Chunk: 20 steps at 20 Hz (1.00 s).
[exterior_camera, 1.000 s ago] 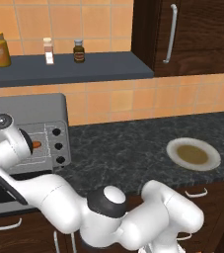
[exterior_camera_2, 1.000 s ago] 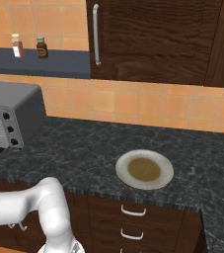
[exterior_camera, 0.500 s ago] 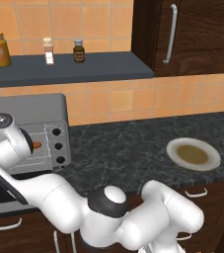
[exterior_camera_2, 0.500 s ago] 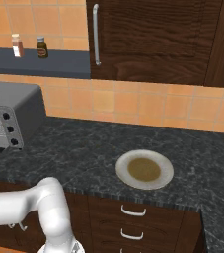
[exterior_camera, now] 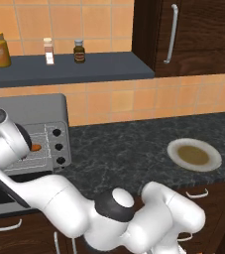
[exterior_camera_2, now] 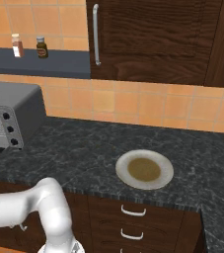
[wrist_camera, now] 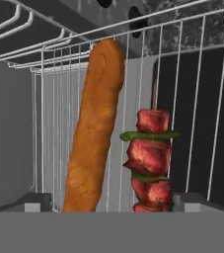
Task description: Pick up the kebab skewer and baguette bread, and place them inside the toaster oven. Close the toaster oven door and start by setting the timer.
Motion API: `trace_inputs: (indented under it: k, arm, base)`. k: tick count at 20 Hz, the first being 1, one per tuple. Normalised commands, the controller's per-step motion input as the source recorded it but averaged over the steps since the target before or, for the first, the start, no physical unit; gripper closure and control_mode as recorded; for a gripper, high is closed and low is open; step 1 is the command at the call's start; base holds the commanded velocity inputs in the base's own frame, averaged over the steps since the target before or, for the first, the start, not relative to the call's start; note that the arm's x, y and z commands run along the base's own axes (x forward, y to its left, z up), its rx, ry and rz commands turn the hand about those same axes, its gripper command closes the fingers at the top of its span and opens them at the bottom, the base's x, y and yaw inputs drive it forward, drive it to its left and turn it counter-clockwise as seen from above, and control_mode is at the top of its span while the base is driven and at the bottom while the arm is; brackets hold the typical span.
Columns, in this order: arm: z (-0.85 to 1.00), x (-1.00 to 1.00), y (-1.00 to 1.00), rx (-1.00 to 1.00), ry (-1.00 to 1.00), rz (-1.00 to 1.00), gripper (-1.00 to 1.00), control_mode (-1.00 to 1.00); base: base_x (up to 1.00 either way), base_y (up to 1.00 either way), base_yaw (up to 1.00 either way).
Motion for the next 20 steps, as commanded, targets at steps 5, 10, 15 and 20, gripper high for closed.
trace_inputs:
  k: [5, 10, 15, 20]
  arm:
    - [0.26, -0.47, -0.22, -0.15, 0.01, 0.04, -1.00, -1.00]
    - [0.07, -0.56, -0.17, -0.21, 0.11, 0.19, -1.00, -1.00]
    - [0.00, -0.34, -0.26, -0.18, 0.07, 0.29, -1.00, -1.00]
    - [-0.16, -0.08, -0.53, -0.02, 0.00, 0.55, -1.00, -1.00]
  base:
    - [0.00, 0.00, 0.00]
    - [0.00, 0.00, 0.00]
    - [0.00, 0.00, 0.00]
    - [0.00, 0.00, 0.00]
